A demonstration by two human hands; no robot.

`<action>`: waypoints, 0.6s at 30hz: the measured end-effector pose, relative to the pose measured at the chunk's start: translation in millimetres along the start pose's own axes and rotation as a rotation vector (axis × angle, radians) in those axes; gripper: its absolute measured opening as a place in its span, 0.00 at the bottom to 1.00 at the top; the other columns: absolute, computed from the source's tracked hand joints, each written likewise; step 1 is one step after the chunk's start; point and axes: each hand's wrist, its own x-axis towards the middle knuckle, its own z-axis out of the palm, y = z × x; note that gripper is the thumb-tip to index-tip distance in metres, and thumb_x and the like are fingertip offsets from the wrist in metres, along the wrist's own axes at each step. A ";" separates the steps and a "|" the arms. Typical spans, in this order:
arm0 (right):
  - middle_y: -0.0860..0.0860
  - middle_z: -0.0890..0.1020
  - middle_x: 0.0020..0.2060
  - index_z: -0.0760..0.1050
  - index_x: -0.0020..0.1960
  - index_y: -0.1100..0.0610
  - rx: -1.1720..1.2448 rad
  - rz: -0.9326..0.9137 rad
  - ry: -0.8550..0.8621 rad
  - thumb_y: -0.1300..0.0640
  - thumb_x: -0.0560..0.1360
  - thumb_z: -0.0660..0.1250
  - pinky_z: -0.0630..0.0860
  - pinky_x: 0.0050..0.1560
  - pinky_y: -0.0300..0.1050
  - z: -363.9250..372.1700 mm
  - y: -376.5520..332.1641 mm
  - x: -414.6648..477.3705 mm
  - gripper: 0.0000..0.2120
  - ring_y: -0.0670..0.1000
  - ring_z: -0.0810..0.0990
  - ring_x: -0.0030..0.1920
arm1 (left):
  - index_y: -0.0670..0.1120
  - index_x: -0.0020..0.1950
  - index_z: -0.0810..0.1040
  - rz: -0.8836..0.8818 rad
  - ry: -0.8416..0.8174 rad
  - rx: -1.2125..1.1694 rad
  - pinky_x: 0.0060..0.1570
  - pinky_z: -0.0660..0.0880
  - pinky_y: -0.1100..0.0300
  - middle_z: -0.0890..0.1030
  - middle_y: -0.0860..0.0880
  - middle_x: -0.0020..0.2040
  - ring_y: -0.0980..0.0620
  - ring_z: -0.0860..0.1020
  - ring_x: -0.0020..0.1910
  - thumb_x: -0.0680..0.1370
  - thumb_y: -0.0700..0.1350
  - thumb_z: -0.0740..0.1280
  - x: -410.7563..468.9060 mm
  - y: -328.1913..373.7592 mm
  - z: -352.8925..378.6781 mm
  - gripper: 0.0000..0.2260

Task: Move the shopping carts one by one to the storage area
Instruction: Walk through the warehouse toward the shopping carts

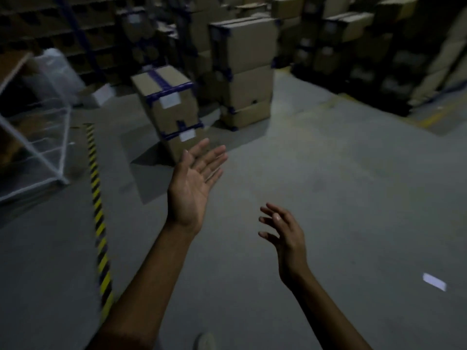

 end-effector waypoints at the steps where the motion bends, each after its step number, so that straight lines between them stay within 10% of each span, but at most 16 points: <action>1: 0.48 0.83 0.58 0.78 0.62 0.53 -0.012 -0.004 0.055 0.47 0.75 0.64 0.80 0.52 0.52 -19.3 0.0 7.8 0.18 0.52 0.82 0.57 | 0.46 0.72 0.70 -0.019 -0.036 -0.002 0.72 0.65 0.44 0.79 0.43 0.66 0.45 0.76 0.67 0.79 0.60 0.53 13.5 -13.8 17.7 0.27; 11: 0.48 0.83 0.57 0.78 0.61 0.52 -0.076 0.002 0.457 0.54 0.80 0.64 0.81 0.50 0.48 -162.2 12.6 156.0 0.11 0.52 0.81 0.58 | 0.46 0.72 0.70 -0.097 -0.356 -0.016 0.69 0.68 0.46 0.78 0.44 0.68 0.45 0.75 0.68 0.81 0.58 0.52 199.7 -154.2 157.1 0.25; 18: 0.49 0.82 0.58 0.76 0.62 0.51 -0.145 -0.215 0.596 0.47 0.73 0.64 0.79 0.48 0.44 -244.3 -103.2 355.7 0.19 0.51 0.81 0.58 | 0.46 0.68 0.74 -0.336 -0.464 0.197 0.69 0.70 0.48 0.80 0.47 0.64 0.51 0.79 0.64 0.77 0.59 0.58 360.2 -294.1 251.7 0.25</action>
